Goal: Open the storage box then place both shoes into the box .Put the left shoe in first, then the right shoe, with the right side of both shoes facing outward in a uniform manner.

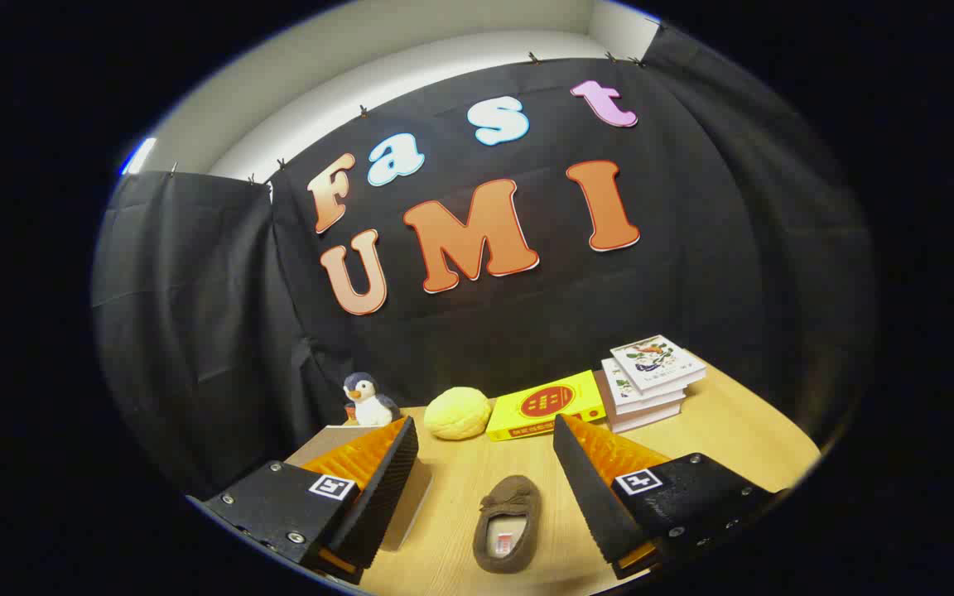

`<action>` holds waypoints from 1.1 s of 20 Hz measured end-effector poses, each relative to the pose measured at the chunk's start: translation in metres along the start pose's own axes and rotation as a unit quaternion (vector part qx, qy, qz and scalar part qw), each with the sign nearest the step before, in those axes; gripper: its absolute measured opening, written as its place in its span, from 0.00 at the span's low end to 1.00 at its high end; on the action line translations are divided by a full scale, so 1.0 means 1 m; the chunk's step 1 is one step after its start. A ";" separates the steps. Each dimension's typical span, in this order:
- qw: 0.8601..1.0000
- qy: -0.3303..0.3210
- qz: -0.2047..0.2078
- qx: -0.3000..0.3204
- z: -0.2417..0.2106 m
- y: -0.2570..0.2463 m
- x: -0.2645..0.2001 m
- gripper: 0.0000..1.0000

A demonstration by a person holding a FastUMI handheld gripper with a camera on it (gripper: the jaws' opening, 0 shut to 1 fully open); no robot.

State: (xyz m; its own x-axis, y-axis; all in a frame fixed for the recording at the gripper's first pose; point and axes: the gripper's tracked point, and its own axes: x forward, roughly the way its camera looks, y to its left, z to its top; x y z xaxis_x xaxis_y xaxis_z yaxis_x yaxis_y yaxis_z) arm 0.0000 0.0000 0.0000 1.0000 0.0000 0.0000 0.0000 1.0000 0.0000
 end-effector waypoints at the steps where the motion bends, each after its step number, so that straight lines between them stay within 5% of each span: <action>1: 1.000 0.006 0.008 0.011 -0.006 0.002 0.004 0.98; 5: 0.987 0.054 0.095 0.116 -0.031 0.033 0.020 0.98; 11: 0.935 0.169 0.193 0.246 -0.088 0.074 0.047 0.98; 18: 0.855 0.256 0.229 0.390 -0.157 0.105 0.072 0.98; 22: 0.852 0.259 0.221 0.398 -0.168 0.104 0.077 0.98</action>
State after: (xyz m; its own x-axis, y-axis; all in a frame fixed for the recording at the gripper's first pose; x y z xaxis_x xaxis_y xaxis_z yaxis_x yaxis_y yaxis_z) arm 0.0766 0.1041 -0.1676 0.7690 0.5818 -0.2648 -0.1699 0.5855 0.7927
